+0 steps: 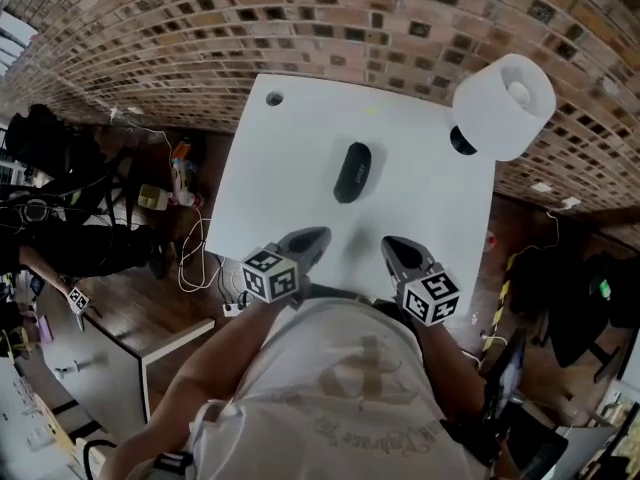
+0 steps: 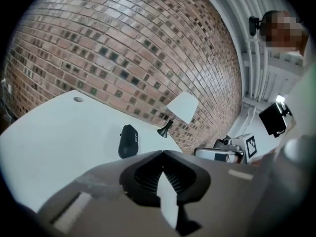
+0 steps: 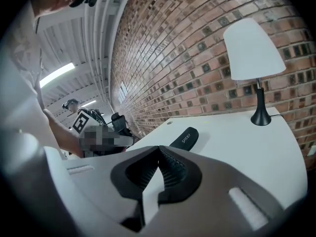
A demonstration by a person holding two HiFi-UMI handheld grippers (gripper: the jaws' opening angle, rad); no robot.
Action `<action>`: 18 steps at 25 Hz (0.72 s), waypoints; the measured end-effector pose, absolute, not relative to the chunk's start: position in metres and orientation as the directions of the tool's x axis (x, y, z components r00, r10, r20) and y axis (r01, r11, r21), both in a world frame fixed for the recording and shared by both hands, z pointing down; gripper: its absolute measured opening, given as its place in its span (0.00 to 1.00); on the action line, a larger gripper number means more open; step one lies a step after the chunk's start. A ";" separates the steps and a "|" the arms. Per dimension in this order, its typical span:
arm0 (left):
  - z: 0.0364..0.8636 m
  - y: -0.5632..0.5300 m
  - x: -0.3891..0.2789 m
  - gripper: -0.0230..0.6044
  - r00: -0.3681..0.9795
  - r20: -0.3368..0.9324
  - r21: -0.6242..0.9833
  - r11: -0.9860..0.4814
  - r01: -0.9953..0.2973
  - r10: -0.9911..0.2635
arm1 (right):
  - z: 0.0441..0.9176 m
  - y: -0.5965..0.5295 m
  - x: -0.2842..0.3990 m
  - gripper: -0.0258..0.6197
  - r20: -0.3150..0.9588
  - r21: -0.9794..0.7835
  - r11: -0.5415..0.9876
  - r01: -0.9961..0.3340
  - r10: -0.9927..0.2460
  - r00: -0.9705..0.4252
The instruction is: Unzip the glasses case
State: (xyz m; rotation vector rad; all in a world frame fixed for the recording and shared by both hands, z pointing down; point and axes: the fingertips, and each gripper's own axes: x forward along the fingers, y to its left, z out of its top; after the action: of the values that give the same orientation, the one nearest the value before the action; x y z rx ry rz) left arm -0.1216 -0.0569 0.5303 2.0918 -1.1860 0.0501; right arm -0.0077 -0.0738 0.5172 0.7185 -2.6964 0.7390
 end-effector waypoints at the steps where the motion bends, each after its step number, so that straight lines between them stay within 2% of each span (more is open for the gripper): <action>1: 0.531 -0.063 -0.122 0.05 0.592 0.351 0.594 -0.317 -0.740 -0.725 | 0.517 -0.074 -0.006 0.05 0.362 -0.408 0.740 -0.535 -0.407 -0.839; 4: 0.536 -0.079 -0.123 0.05 0.629 0.338 0.647 -0.313 -0.695 -0.700 | 0.518 -0.074 0.001 0.05 0.368 -0.411 0.703 -0.580 -0.454 -0.812; 9: 0.539 -0.102 -0.119 0.05 0.672 0.370 0.614 -0.374 -0.695 -0.641 | 0.519 -0.086 0.006 0.05 0.364 -0.411 0.656 -0.633 -0.519 -0.774; 18: 0.565 -0.150 -0.127 0.05 0.660 0.465 0.575 -0.365 -0.732 -0.590 | 0.527 -0.090 0.012 0.05 0.360 -0.463 0.569 -0.680 -0.580 -0.731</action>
State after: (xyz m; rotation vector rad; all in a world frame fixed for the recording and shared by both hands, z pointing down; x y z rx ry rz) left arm -0.1273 -0.1503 0.5647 2.0837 -1.0213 0.2281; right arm 0.0123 -0.0904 0.5270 1.0664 -2.6311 0.8847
